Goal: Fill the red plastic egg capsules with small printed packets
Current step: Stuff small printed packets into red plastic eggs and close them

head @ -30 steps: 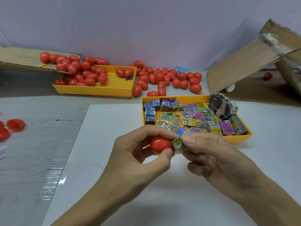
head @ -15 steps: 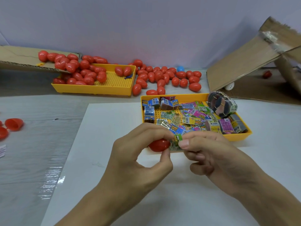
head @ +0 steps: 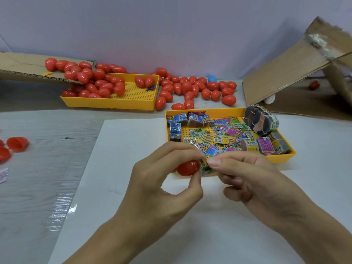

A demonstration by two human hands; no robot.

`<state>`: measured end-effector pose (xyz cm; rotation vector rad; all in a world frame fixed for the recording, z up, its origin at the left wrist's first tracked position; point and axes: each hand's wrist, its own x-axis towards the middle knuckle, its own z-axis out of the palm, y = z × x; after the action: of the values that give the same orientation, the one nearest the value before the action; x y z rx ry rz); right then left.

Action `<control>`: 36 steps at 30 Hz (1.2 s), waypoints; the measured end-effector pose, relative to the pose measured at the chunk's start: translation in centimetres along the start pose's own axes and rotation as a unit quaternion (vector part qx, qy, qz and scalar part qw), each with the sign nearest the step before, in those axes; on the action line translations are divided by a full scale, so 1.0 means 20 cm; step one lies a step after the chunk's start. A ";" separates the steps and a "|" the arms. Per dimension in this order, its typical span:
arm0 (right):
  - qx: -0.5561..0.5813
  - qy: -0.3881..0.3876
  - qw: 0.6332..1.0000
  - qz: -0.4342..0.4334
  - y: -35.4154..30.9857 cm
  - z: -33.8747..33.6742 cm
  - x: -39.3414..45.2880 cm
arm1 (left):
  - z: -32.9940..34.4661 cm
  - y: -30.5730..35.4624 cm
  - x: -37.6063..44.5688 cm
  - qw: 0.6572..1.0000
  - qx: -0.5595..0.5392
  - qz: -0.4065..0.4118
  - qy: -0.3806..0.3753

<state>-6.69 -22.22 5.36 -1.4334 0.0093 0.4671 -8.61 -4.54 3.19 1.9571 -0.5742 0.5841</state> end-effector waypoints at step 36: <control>0.055 -0.004 0.998 0.007 -0.01 0.00 -0.02 | 0.00 -0.01 0.00 0.972 -0.199 -0.121 -0.025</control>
<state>-7.01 -22.32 5.68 -1.3246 0.0374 0.4777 -8.49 -4.43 2.97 1.6315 -0.4347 0.2439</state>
